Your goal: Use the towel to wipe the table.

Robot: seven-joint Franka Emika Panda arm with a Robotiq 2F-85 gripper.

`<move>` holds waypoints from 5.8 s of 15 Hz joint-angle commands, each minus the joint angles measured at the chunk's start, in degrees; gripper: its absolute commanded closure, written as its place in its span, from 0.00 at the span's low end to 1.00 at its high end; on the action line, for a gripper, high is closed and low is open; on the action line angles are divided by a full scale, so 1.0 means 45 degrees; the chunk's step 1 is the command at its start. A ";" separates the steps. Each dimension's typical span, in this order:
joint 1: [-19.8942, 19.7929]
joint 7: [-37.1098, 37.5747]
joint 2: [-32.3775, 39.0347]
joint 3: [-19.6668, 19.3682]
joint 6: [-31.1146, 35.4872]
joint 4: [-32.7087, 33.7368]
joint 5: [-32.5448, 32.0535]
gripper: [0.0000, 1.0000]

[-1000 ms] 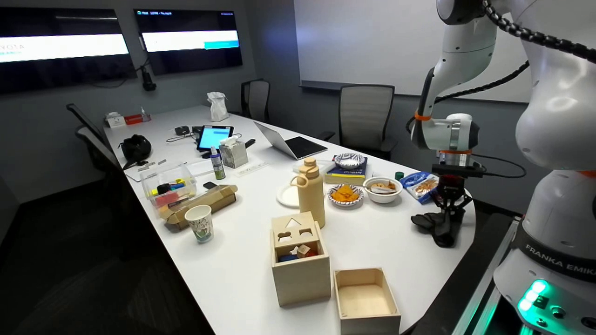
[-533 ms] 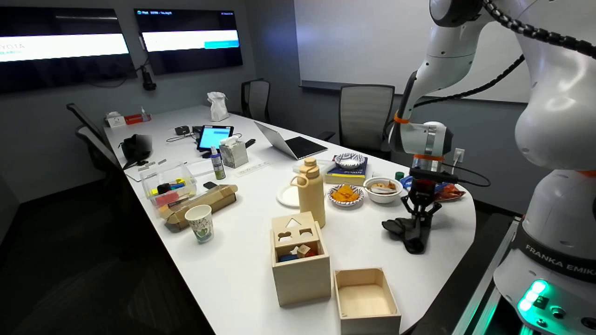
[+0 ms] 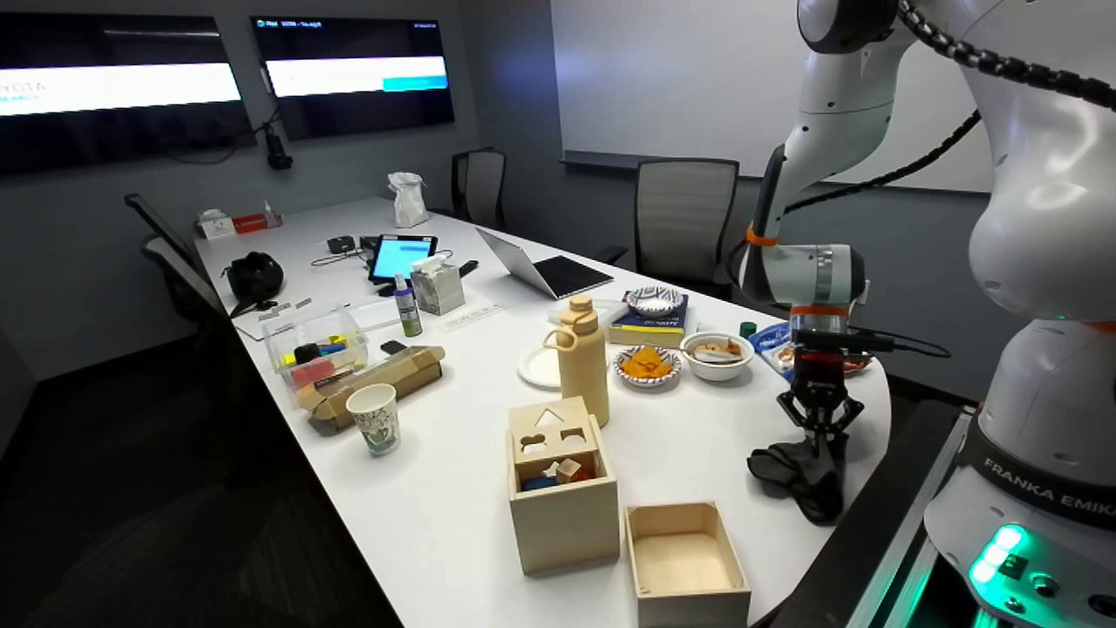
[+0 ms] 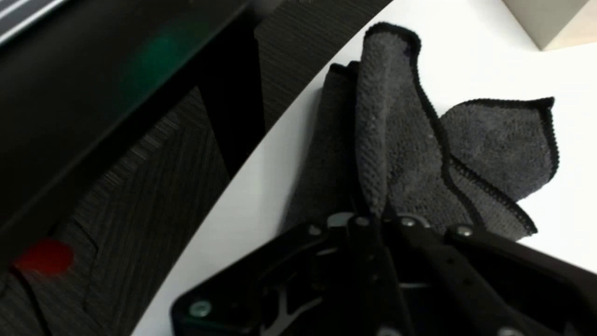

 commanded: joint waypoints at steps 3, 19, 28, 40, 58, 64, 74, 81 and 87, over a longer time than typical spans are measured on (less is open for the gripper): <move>0.0480 0.0225 -0.0967 0.0147 0.2242 -0.0885 0.0364 0.99; 0.4024 0.2411 -0.1088 0.1190 0.1852 -0.1362 -0.1952 0.99; 0.3147 0.2983 -0.1541 0.0543 0.4356 -0.1284 -0.1497 0.99; 0.3663 0.2347 -0.1043 0.3580 0.4837 -0.0126 -0.1314 0.99; 0.2970 0.2227 -0.0464 0.2846 0.4395 0.2290 -0.0949 0.99; 0.2904 0.0959 0.0162 0.3606 0.2667 0.2780 -0.0805 0.99; 0.0392 -0.2292 -0.2019 0.4537 0.4537 -0.0637 0.3436 0.99; 0.0774 -0.7182 -0.2285 0.5225 0.3991 -0.0114 0.9867 0.99; 0.2972 -0.9225 -0.2022 0.3968 0.2902 0.0095 1.2453 0.99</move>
